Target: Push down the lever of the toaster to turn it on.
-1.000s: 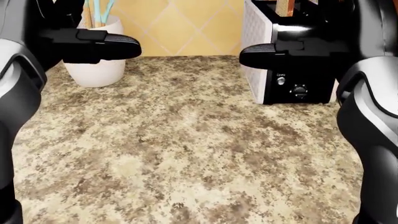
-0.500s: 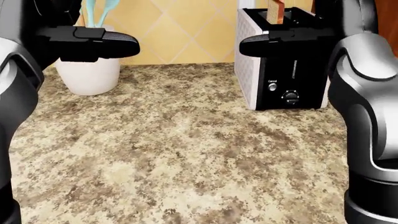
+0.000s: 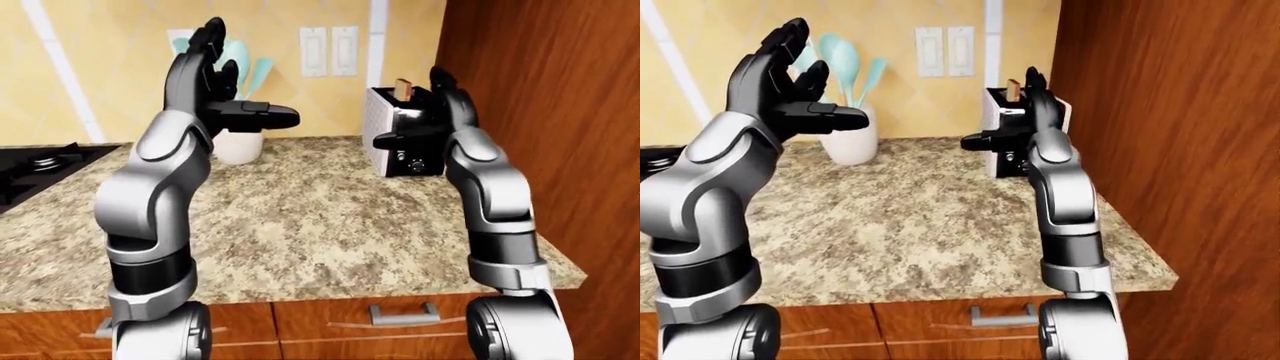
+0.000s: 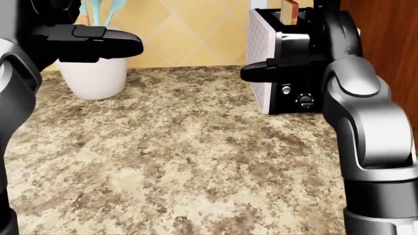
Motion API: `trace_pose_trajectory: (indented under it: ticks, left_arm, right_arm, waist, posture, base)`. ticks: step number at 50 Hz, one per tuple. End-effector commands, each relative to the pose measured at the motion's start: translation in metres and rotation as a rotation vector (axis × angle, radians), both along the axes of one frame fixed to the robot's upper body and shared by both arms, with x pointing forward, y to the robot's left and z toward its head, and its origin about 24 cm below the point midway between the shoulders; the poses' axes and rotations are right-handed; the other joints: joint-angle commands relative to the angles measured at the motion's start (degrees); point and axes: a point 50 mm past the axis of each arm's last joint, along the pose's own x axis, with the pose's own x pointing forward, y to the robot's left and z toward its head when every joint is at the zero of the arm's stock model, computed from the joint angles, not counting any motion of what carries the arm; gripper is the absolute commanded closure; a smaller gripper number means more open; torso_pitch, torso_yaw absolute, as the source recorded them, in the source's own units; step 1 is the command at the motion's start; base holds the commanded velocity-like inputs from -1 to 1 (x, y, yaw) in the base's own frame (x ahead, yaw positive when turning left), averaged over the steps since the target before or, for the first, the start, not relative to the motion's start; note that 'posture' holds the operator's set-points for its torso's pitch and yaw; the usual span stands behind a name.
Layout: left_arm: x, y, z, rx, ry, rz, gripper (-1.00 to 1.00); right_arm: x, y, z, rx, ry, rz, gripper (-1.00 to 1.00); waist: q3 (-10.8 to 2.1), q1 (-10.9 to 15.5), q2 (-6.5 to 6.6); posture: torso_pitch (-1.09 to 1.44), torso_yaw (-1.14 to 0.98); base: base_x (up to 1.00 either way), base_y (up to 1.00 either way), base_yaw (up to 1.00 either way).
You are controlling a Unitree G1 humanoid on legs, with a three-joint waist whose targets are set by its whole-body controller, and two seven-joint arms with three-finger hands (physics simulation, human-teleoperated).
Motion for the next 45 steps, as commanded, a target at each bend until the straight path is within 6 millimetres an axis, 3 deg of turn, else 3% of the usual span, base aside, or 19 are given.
trace_pose_trajectory:
  ticks: [1,33,45]
  left_arm:
    - [-0.005,0.000,0.018,-0.004,-0.086,0.002,-1.00]
    - [-0.005,-0.002,0.017,0.003,-0.085,-0.001,-1.00]
    - [-0.005,-0.002,0.018,0.004,-0.088,-0.004,-1.00]
  right_arm:
    - [-0.001,0.001,0.023,-0.008,-0.101,0.000,-1.00]
    - [0.025,-0.020,-0.001,-0.015,-0.045,-0.075,-1.00]
    - [0.034,-0.025,0.000,-0.001,-0.040,-0.089,-1.00]
  waist:
    - [-0.69,0.0,-0.02]
    - [-0.82,0.1,0.07]
    - [-0.84,0.0,0.06]
  posture:
    - [-0.41,0.00]
    - [-0.41,0.00]
    - [-0.41,0.00]
  base:
    - [0.00,0.00,0.00]
    - [0.00,0.00,0.00]
    - [0.00,0.00,0.00]
